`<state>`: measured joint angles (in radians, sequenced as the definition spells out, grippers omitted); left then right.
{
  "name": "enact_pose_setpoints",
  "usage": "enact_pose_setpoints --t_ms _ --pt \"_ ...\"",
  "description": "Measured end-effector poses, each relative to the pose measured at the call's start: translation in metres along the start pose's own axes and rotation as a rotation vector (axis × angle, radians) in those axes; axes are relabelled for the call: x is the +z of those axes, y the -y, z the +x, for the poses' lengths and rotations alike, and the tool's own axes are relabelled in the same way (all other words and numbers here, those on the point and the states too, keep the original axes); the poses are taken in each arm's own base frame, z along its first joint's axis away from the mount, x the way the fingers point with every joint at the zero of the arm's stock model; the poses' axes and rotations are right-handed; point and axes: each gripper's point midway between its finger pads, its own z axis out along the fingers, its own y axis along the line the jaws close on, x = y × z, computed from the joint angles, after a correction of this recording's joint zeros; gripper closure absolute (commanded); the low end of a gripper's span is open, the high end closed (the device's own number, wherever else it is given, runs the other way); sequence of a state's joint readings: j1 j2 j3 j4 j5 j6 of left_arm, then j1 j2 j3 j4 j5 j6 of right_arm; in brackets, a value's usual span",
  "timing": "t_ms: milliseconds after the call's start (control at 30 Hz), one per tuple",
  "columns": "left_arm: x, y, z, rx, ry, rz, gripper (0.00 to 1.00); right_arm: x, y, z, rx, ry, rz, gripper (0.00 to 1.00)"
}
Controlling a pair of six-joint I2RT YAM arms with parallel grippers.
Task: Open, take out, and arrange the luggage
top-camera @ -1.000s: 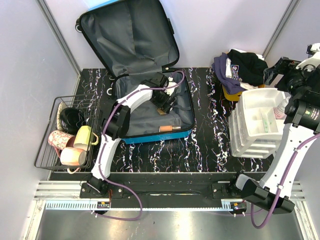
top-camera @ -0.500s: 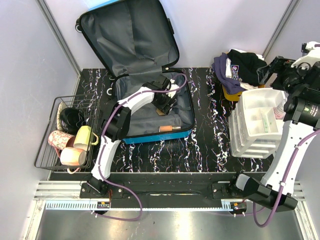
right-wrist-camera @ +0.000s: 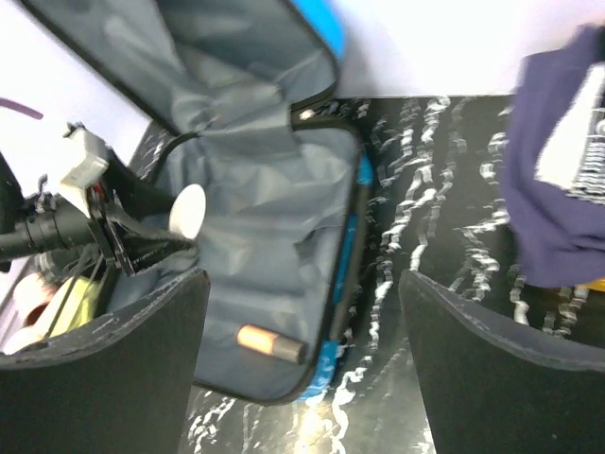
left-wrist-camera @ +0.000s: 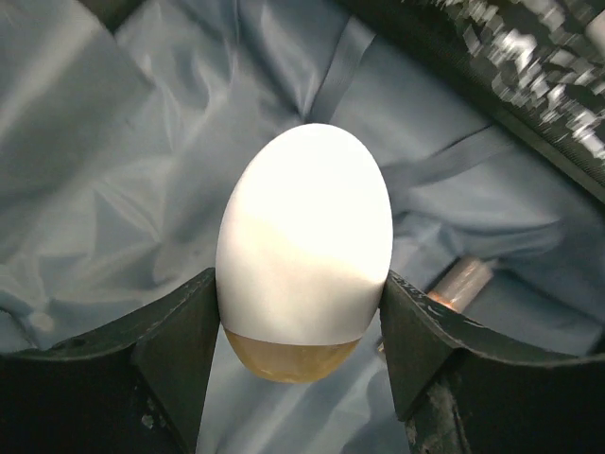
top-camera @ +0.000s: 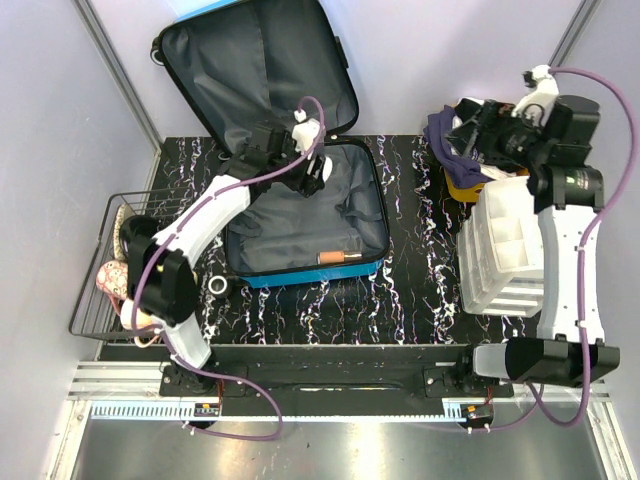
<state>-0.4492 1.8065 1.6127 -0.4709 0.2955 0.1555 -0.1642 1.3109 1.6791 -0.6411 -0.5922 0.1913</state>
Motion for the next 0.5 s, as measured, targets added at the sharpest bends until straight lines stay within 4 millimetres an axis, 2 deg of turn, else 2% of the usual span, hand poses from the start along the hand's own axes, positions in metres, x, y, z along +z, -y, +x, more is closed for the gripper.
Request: enact_pose_setpoints --t_ms 133,267,367,500 --pt "-0.039 0.019 -0.047 0.028 0.195 0.031 0.6 0.037 -0.035 0.015 0.019 -0.049 -0.118 0.1" --pt "-0.058 0.038 -0.076 0.05 0.311 0.066 0.6 0.072 -0.081 0.038 0.031 -0.105 -0.238 0.11" --pt "-0.06 0.048 -0.084 0.066 0.352 0.086 0.6 0.094 -0.11 0.057 0.044 -0.147 -0.306 0.11" --pt "-0.056 0.061 -0.081 0.08 0.361 0.111 0.6 0.117 -0.131 0.079 0.061 -0.194 -0.342 0.13"
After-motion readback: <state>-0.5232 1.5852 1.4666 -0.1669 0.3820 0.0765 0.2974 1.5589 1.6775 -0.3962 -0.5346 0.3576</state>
